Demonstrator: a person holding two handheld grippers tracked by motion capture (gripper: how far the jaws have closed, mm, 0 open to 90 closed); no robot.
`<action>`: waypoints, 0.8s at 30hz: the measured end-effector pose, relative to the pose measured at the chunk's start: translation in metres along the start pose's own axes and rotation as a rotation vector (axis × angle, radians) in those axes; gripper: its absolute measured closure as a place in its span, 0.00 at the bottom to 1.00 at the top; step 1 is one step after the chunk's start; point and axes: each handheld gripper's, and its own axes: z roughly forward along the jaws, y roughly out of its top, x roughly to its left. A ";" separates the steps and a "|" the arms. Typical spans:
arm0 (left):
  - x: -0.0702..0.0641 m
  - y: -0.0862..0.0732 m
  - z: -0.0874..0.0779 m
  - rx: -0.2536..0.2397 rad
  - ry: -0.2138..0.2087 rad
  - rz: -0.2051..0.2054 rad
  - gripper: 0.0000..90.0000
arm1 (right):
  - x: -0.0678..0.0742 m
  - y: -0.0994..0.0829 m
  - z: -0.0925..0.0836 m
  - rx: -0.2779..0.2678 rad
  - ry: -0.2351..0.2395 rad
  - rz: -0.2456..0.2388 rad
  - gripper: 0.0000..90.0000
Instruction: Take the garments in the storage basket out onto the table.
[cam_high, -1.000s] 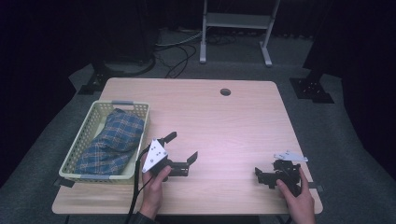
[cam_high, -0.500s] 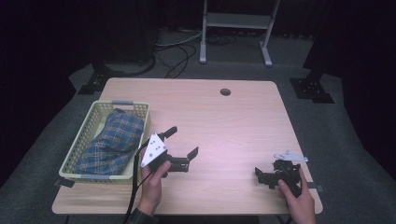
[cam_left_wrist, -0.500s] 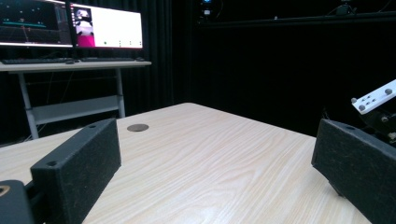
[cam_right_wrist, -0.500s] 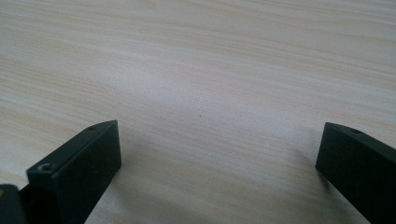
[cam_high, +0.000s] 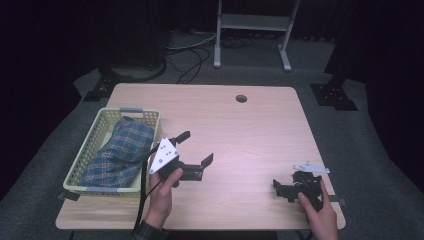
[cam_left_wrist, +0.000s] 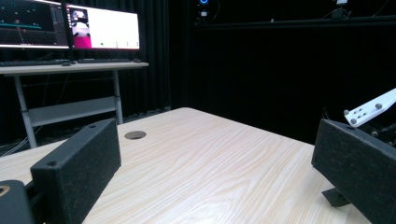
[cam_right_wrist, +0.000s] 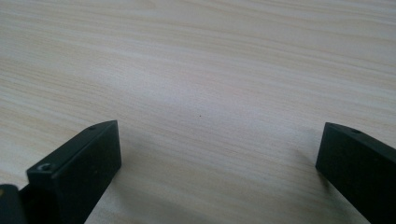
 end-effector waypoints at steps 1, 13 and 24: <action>0.000 0.001 0.000 0.001 -0.001 0.000 0.01 | 0.000 0.000 0.000 0.000 0.000 0.000 0.00; 0.003 0.019 -0.001 -0.006 -0.018 -0.021 0.01 | 0.000 0.000 0.000 0.000 0.000 -0.001 0.00; 0.005 0.035 0.002 -0.005 -0.037 -0.038 0.01 | 0.000 0.000 0.000 0.000 0.000 0.000 0.00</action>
